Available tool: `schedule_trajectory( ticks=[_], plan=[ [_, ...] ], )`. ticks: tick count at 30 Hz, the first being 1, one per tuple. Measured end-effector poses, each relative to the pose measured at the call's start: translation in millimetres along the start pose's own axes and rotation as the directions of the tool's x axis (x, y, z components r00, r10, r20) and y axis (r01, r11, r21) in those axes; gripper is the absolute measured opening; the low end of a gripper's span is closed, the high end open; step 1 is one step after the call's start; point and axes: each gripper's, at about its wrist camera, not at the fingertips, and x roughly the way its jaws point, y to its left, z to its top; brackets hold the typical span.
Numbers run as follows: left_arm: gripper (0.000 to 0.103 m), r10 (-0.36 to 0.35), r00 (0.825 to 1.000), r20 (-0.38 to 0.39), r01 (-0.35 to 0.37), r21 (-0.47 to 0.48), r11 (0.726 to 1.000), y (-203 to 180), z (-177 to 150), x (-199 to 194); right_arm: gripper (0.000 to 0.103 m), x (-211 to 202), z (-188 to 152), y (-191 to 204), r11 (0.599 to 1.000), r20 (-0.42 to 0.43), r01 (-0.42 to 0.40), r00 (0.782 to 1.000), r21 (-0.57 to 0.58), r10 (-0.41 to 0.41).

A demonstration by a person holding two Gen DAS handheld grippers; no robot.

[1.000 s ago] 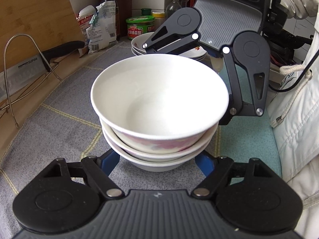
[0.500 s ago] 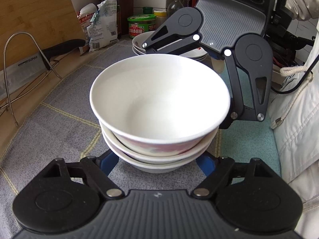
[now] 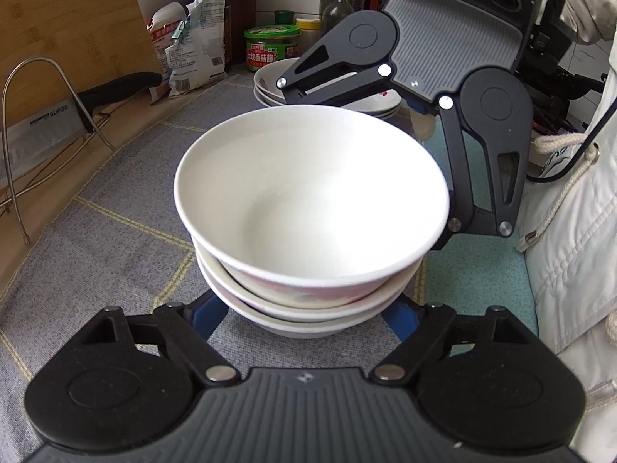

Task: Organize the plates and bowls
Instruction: 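Lift the bowl stack with both grippers and carry it toward the plate stack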

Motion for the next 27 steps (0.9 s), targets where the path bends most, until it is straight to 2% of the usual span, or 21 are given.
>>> schedule_trajectory(
  ticks=[17, 27],
  plan=[
    [0.085, 0.048, 0.999, -0.027, -0.048, -0.002, 0.999, -14.1, 3.4, -9.8, 0.091, -11.7, -0.5, 7.4, 1.0, 0.027, -0.005, 1.0, -0.024, 0.006],
    [0.085, 0.109, 0.993, -0.053, -0.11, -0.016, 0.994, -44.4, 32.6, -18.9, 0.091, -48.3, -16.7, 8.5, 0.998, 0.086, -0.029, 0.996, -0.062, 0.034]
  ],
)
